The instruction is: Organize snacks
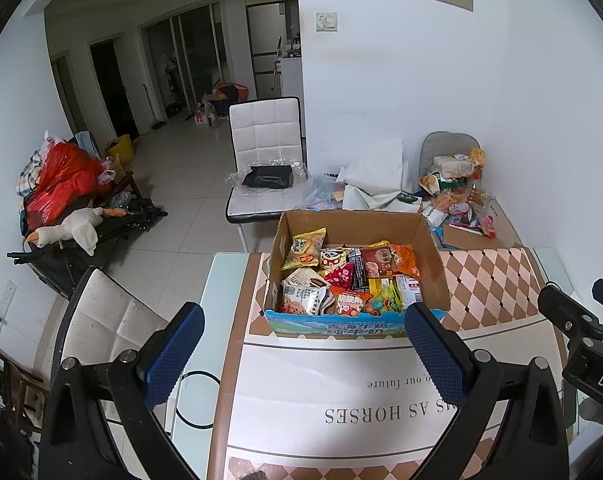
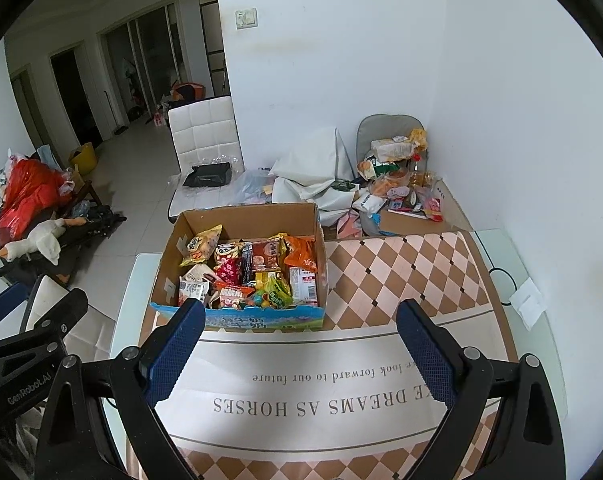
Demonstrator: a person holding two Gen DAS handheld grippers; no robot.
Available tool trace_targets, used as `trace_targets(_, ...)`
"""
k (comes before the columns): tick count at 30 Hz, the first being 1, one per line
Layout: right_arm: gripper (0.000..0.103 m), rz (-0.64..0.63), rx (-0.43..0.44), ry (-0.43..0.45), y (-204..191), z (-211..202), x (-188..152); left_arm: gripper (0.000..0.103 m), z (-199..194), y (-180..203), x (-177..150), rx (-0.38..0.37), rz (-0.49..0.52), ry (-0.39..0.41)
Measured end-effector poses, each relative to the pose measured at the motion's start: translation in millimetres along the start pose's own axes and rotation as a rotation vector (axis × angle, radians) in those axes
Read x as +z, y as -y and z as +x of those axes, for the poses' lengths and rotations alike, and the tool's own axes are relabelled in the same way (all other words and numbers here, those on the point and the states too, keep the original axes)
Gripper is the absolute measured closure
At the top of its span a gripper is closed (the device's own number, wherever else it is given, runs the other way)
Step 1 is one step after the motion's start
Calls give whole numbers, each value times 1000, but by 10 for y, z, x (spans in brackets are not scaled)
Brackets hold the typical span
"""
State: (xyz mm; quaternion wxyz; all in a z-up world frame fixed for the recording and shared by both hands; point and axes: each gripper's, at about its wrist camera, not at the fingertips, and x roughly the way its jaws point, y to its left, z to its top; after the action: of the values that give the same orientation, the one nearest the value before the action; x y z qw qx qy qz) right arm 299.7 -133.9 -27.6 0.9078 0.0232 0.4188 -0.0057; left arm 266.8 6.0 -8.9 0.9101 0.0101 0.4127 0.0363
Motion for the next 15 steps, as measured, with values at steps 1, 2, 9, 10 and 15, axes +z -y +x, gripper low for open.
trace_targets(1,5,2,1,1,0,0,-14,0,2,-2,1,-1,-1,-1)
trace_targets(2,5,2,2,1,-3,-3,-19,0,13,-4,2,-3,-1,-2)
trace_targets(9,5,1,-1,5,-7,-13,-31,0,11,5,-32,-9,-12,11)
trace_targets(10,5,2,-2,4,-7,-12,-33,0,11,18,-33,-2,-6,15)
trace_targets(15,5,2,0,-3,-36,-40,-13,0,3,26,-56,0,-2,15)
